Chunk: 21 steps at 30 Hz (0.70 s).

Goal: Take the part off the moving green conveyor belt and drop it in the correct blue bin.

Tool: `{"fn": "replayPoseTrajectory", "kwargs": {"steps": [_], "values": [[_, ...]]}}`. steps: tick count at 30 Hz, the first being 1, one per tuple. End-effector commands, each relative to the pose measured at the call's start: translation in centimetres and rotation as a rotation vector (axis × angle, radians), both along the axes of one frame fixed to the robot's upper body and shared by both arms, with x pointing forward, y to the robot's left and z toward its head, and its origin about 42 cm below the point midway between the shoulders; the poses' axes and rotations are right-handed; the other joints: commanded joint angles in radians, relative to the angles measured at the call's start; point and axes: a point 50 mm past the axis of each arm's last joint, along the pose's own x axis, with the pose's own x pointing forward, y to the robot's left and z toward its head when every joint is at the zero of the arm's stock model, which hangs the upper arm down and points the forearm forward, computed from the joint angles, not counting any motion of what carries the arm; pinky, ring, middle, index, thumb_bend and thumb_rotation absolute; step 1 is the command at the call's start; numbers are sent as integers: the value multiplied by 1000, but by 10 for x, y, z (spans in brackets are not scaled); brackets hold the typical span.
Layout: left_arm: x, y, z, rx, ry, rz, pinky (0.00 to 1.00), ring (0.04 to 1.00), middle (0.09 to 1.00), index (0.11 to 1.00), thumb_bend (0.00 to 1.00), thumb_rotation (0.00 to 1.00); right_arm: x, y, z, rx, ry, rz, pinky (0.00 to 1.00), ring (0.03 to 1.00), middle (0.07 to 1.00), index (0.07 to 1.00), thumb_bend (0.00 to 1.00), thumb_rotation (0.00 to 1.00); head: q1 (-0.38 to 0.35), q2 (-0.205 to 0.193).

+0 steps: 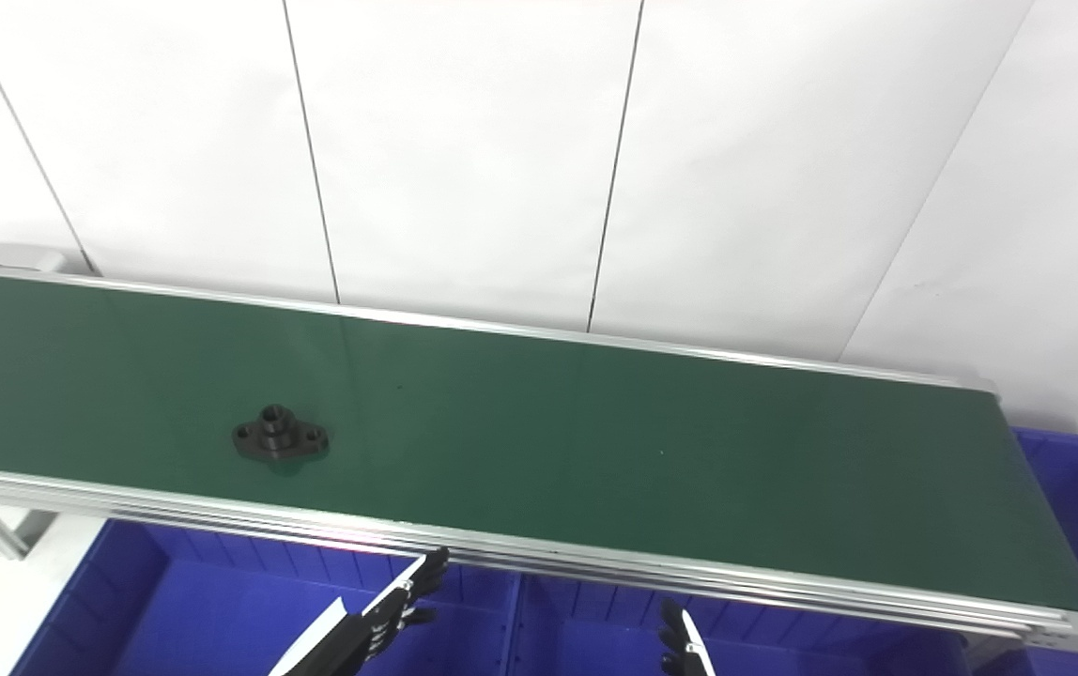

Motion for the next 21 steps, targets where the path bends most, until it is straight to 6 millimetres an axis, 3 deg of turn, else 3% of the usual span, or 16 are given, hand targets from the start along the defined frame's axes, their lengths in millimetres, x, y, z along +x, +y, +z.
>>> {"fn": "replayPoseTrajectory", "kwargs": {"steps": [1, 4, 15, 21], "values": [[7, -1, 8, -28, -67, 1, 895, 984, 1000, 995, 912, 335, 4, 2, 7, 23, -77, -8, 855, 903, 937, 952, 890, 630, 1, -8], [8, -1, 6, -19, -74, 4, 888, 977, 1000, 992, 924, 350, 4, 2, 6, 10, -81, -8, 847, 905, 936, 952, 892, 642, 14, -35], [11, -6, 5, -15, -130, 3, 851, 956, 997, 981, 922, 350, 7, -1, 6, 8, -127, -53, 814, 880, 914, 930, 875, 607, 34, -61], [15, -10, 4, -11, -149, 11, 782, 927, 977, 966, 932, 380, 15, 0, 29, -8, -247, -55, 812, 879, 912, 921, 857, 585, 42, -70]]}}
